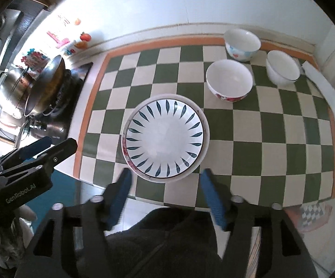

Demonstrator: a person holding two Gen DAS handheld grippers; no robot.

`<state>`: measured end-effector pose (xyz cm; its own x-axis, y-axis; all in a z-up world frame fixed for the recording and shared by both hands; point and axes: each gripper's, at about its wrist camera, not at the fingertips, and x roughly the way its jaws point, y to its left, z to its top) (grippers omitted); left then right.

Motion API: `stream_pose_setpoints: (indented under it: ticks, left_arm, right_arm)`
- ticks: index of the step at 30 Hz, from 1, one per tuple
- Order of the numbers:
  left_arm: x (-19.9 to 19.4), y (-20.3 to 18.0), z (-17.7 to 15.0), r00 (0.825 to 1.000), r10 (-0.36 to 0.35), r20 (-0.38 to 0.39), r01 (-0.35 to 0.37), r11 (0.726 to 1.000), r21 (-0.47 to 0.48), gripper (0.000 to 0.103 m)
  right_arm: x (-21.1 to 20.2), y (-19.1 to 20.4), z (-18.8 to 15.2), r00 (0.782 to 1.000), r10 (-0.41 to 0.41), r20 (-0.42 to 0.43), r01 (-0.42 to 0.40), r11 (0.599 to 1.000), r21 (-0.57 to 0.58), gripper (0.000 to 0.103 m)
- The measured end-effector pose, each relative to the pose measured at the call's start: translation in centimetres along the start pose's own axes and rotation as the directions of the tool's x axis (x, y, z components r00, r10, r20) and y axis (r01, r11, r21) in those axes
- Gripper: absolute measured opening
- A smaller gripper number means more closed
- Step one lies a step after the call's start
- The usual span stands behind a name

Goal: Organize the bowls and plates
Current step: 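Lower the plate stack onto the table and open both grippers, then move both grippers toward the white bowls on the table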

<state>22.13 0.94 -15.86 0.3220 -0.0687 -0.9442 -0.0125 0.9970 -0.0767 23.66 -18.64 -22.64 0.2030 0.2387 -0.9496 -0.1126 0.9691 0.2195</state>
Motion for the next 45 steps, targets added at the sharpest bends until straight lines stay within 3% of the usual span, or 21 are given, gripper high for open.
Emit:
stream_pose_setpoints:
  ticks: [2, 5, 11, 20, 25, 29, 31, 34, 37, 39, 42, 44, 45]
  left_arm:
    - [-0.8, 0.1, -0.3, 1.0, -0.016, 0.014, 0.016, 1.0, 0.004, 0.09]
    - [-1.7, 0.1, -0.6, 0.999, -0.026, 0.027, 0.025, 0.999, 0.02, 0.092]
    - [-2.3, 0.1, -1.6, 0.997, -0.074, 0.0, 0.074, 0.997, 0.031, 0.095]
    - [-2.0, -0.4, -1.8, 0.996, -0.093, -0.008, 0.094, 0.994, 0.051, 0.095]
    - [-0.6, -2.0, 0.7, 0.996, -0.083, 0.028, 0.082, 0.996, 0.041, 0.095]
    - [2.3, -4.1, 4.2, 0.998, -0.057, 0.042, 0.055, 0.997, 0.047, 0.095]
    - [4.9, -5.5, 6.3, 0.998, -0.053, 0.018, 0.052, 0.998, 0.044, 0.095]
    - [9.1, -7.3, 9.3, 0.994, -0.102, -0.046, 0.102, 0.995, -0.001, 0.095]
    - [13.7, -9.2, 11.9, 0.985, -0.116, -0.127, 0.112, 0.993, -0.04, 0.086]
    - [16.5, -10.4, 13.2, 0.977, -0.12, -0.177, 0.113, 0.992, -0.047, 0.072]
    - [20.8, -12.0, 14.7, 0.96, -0.118, -0.255, 0.107, 0.993, -0.058, 0.059]
    - [23.5, -12.9, 15.4, 0.943, -0.141, -0.3, 0.124, 0.989, -0.076, 0.053]
    - [24.6, -13.2, 15.6, 0.935, -0.149, -0.32, 0.13, 0.988, -0.082, 0.045]
  right_arm:
    - [-0.9, 0.5, -0.5, 1.0, -0.014, 0.02, 0.014, 1.0, 0.003, 0.082]
    - [-2.2, 1.2, -1.1, 0.998, -0.036, 0.045, 0.036, 0.999, 0.004, 0.085]
    - [-3.6, 2.1, -2.2, 0.997, -0.055, 0.061, 0.054, 0.998, 0.014, 0.087]
    - [-3.8, 1.3, -2.3, 0.998, -0.024, 0.061, 0.019, 0.997, 0.078, 0.088]
    - [-3.6, -2.3, -0.7, 0.996, 0.012, 0.087, -0.025, 0.989, 0.146, 0.088]
    - [-2.4, -7.6, 2.3, 0.994, 0.011, 0.107, -0.034, 0.976, 0.215, 0.088]
    - [-1.1, -10.3, 4.1, 0.995, -0.004, 0.1, -0.021, 0.971, 0.24, 0.088]
    - [1.7, -14.1, 7.4, 0.998, 0.011, 0.057, -0.025, 0.966, 0.256, 0.088]
    - [5.0, -17.4, 10.5, 0.999, 0.04, 0.017, -0.043, 0.961, 0.272, 0.087]
    - [7.7, -19.3, 12.4, 0.998, 0.055, -0.029, -0.045, 0.96, 0.278, 0.084]
    - [11.6, -21.2, 14.9, 0.994, 0.072, -0.086, -0.046, 0.961, 0.271, 0.079]
    - [14.2, -22.3, 16.3, 0.988, 0.089, -0.128, -0.052, 0.962, 0.268, 0.07]
    - [15.3, -22.6, 16.8, 0.985, 0.096, -0.145, -0.055, 0.962, 0.267, 0.068]
